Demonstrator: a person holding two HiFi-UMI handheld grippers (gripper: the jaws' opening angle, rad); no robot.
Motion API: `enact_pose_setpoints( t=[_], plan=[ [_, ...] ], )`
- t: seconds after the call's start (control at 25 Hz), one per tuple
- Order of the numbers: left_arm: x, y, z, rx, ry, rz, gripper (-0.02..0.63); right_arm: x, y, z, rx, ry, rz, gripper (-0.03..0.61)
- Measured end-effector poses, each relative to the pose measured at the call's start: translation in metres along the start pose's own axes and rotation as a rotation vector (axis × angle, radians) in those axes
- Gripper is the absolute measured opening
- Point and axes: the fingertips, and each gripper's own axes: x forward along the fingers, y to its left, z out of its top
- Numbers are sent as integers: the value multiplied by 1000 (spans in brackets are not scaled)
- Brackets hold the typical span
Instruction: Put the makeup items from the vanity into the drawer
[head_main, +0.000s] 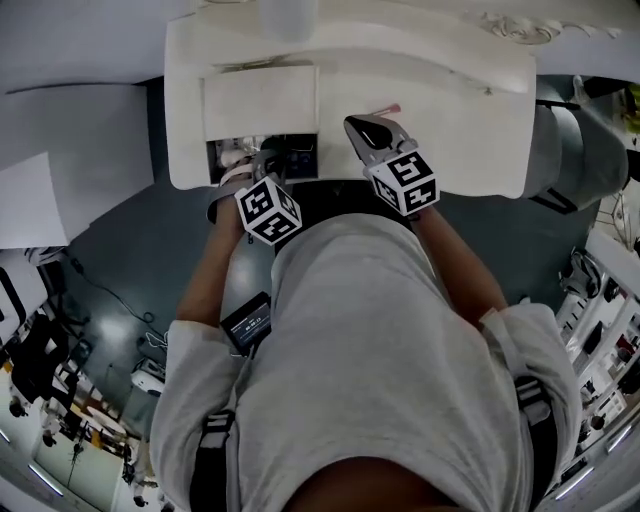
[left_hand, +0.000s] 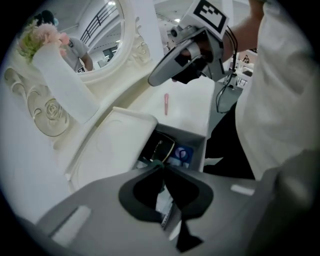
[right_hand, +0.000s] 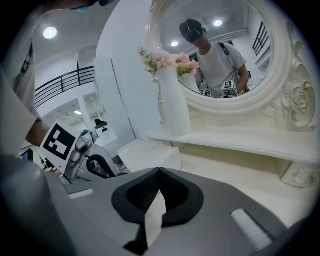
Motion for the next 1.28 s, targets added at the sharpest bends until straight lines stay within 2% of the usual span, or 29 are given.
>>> enact_pose_setpoints(
  t=[0.12, 0.28, 0.48, 0.8, 1.04, 1.28],
  plan=[
    [8, 1, 1, 27, 11, -22, 30, -5, -8, -5, 26, -2, -31, -2],
    [3, 0, 9, 86, 16, -77, 104, -15, -14, -8, 72, -15, -66, -1],
    [-21, 11, 34, 59, -31, -108, 150, -32, -21, -8, 99, -47, -99, 0],
    [-34, 12, 119, 128, -156, -141, 150, -80, -50, -13, 147, -102, -214, -1],
    [-12, -5, 167, 202, -158, -157, 150, -126, -72, -29, 190, -125, -300, 0],
    [13, -17, 195, 274, -132, -187, 150, -159, -88, -49, 250, -147, -378, 0]
  ],
)
